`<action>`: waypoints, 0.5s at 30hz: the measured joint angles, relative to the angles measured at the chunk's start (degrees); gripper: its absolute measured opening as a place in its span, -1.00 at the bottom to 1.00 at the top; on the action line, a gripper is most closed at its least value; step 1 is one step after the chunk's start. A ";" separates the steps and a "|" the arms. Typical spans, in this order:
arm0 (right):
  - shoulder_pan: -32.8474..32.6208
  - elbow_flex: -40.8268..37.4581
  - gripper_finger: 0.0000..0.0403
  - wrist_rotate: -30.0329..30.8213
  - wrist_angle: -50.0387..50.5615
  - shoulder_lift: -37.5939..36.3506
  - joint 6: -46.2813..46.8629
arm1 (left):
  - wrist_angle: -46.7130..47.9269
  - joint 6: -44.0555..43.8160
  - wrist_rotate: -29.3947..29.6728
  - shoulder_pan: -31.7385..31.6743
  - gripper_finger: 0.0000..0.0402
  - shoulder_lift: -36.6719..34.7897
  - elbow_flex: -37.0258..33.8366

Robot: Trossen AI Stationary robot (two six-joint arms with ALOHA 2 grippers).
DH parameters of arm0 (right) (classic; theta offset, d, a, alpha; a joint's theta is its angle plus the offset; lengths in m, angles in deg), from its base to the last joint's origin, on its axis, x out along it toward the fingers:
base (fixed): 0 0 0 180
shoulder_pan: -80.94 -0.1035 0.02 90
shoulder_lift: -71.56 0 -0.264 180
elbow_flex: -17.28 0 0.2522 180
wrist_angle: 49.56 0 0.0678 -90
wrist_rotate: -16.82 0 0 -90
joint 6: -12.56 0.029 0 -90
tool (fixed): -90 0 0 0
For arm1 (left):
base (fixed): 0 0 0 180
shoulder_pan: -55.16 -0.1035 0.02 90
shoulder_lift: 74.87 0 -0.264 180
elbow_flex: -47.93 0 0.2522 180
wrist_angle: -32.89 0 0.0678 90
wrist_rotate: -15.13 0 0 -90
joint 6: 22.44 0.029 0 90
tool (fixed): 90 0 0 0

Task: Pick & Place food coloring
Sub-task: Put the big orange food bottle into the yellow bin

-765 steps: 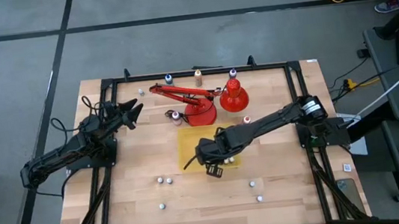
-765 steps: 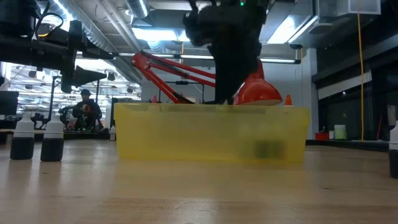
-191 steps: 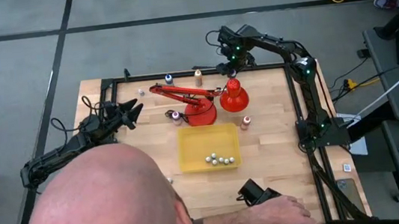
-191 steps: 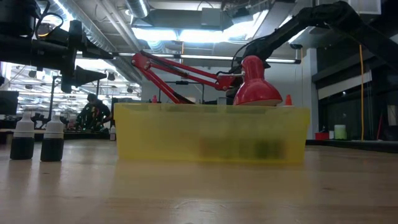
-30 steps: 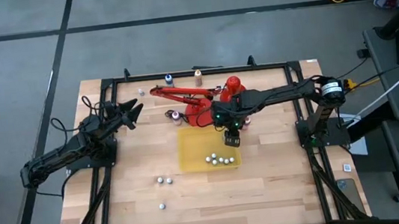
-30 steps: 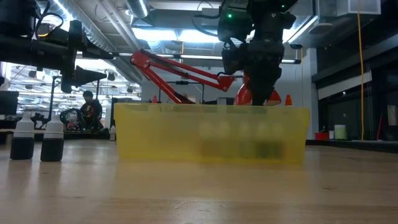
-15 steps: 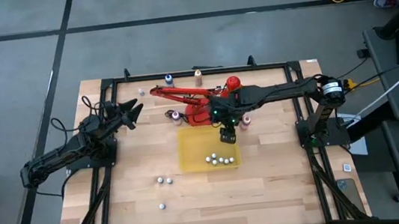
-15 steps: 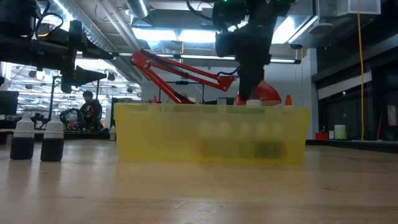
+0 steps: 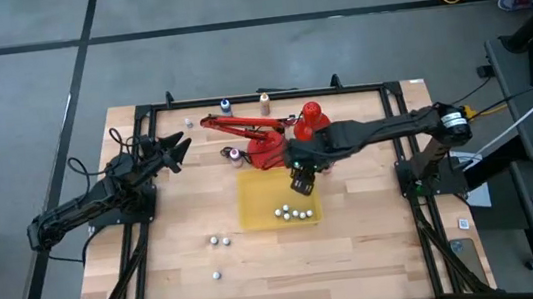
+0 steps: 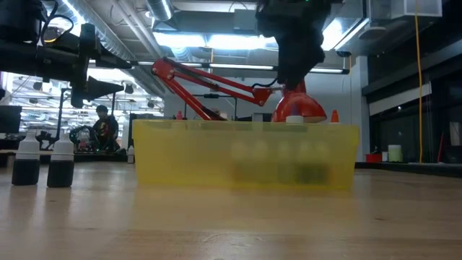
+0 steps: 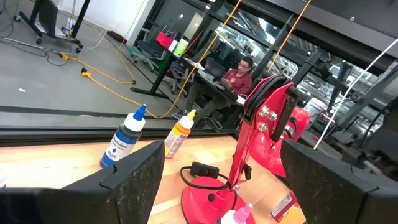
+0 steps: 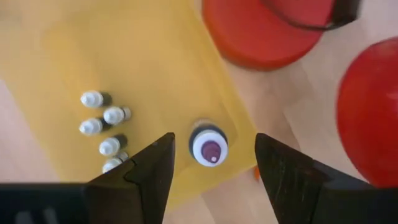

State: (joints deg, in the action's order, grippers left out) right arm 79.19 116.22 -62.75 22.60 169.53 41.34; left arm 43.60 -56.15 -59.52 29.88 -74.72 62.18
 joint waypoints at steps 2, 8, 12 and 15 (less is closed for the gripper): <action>-0.90 0.03 0.10 2.04 0.13 -0.40 3.80 | 0.00 0.00 0.00 0.00 0.55 -0.01 0.00; -3.41 0.03 0.10 6.34 1.91 -1.93 17.18 | 0.00 0.00 0.00 0.00 0.55 -0.01 0.00; -4.38 0.01 0.11 8.19 4.72 -2.68 23.79 | -0.01 0.00 0.00 0.00 0.55 -0.01 0.00; -4.52 0.01 0.11 8.94 5.75 -3.64 26.75 | 0.00 0.00 -0.01 0.00 0.55 -0.01 0.00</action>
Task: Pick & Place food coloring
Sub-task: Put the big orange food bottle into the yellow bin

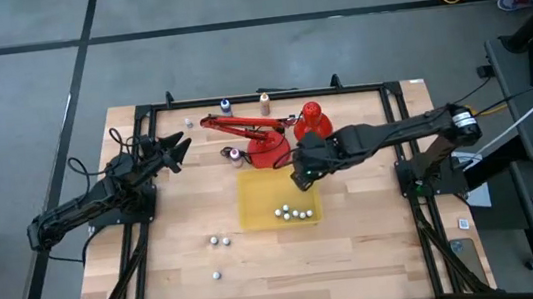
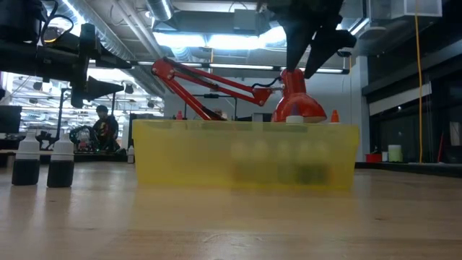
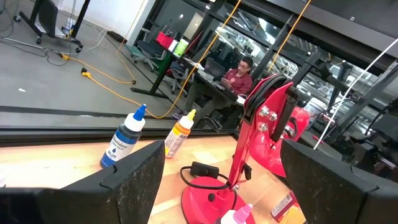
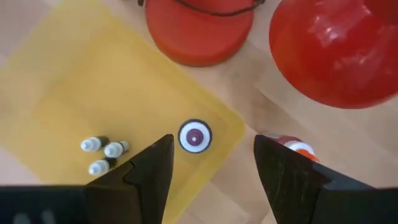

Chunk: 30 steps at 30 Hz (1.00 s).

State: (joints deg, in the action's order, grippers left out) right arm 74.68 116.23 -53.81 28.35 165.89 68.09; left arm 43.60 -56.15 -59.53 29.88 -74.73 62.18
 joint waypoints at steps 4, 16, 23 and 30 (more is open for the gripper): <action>-0.24 -0.01 0.11 -0.25 0.46 -1.17 1.44 | -0.01 0.00 0.01 0.00 0.56 0.00 0.00; 0.03 -10.40 0.11 3.49 0.74 -9.65 4.51 | -0.02 0.00 0.01 0.00 0.55 0.02 0.00; 2.39 -16.50 0.11 5.44 0.21 -12.07 4.02 | -0.01 0.00 0.01 0.00 0.55 0.01 0.00; 3.50 -20.24 0.10 4.82 -3.99 -12.27 1.02 | 0.00 0.00 0.01 0.00 0.55 0.02 0.00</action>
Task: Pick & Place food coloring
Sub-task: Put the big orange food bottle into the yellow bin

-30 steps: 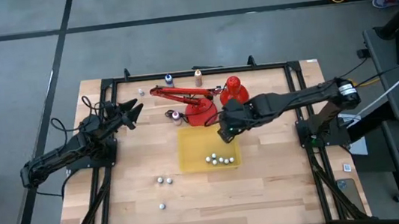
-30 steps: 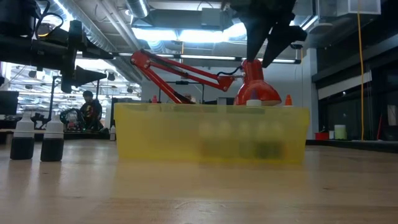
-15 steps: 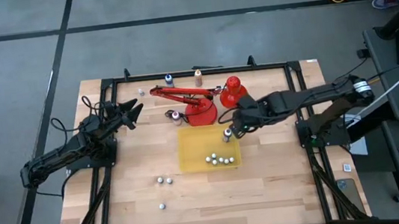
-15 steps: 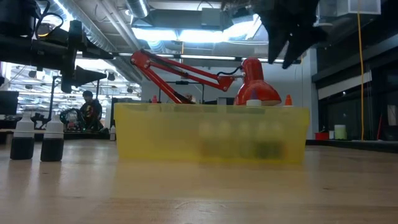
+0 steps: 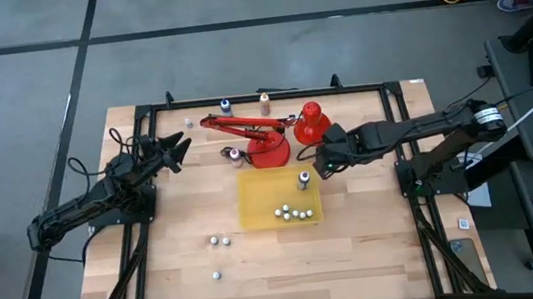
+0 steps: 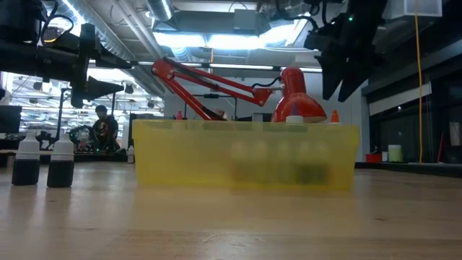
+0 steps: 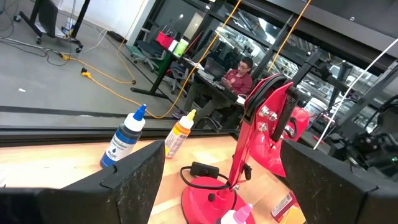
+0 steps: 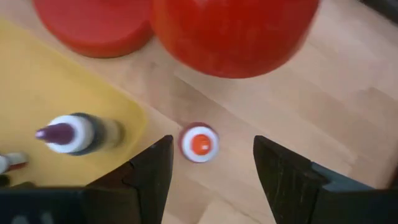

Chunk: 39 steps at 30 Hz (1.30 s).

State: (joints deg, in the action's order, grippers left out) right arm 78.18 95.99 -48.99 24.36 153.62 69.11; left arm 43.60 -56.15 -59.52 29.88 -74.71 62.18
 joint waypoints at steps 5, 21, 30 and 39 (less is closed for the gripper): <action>0.50 -2.02 0.10 -0.77 -4.16 0.00 -1.37 | -0.02 0.00 0.00 0.00 0.56 -0.02 0.00; 1.97 -6.91 0.10 -2.80 -10.35 1.41 -2.82 | 0.00 0.00 0.00 0.00 0.55 -0.02 0.00; 2.34 -8.37 0.10 -3.91 -11.81 1.54 -2.62 | -0.02 0.00 0.00 0.00 0.55 -0.01 0.00; 2.97 -8.35 0.10 -5.87 -13.11 3.34 -3.01 | -0.02 0.00 -0.02 0.00 0.56 -0.02 0.00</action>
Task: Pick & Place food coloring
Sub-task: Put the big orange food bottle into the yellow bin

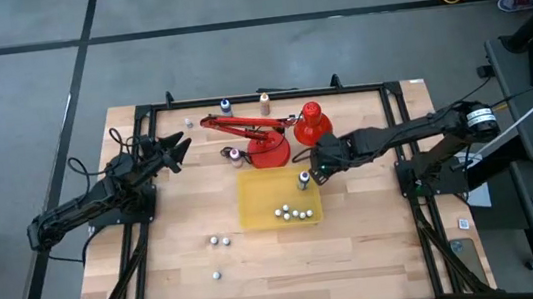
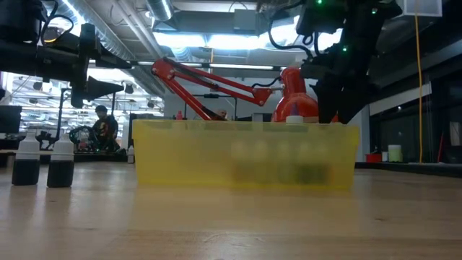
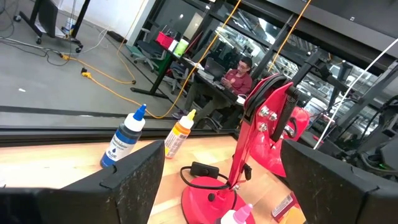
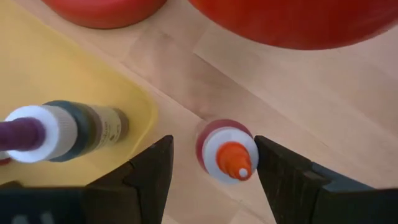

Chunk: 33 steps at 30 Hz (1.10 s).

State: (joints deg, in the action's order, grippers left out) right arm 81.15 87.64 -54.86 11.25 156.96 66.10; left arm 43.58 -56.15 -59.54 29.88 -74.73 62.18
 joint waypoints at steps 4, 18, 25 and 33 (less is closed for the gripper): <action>0.00 -0.01 0.08 -0.16 0.55 0.00 0.00 | 0.02 0.00 0.02 0.00 0.55 0.02 0.00; 0.00 0.09 -0.42 -1.66 4.48 -0.68 -0.04 | 0.01 0.00 0.02 0.00 0.55 0.02 0.00; -1.68 4.49 -0.39 -1.67 13.84 -1.86 -1.38 | 0.00 0.00 0.02 0.00 0.55 0.02 0.00; -5.47 14.69 -0.41 -2.15 25.44 -1.96 -4.51 | 0.01 0.00 0.02 0.00 0.56 0.02 0.00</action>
State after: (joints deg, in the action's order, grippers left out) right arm 75.68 102.33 -57.01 36.68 155.00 61.59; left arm 43.60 -56.15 -59.52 29.88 -74.71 62.18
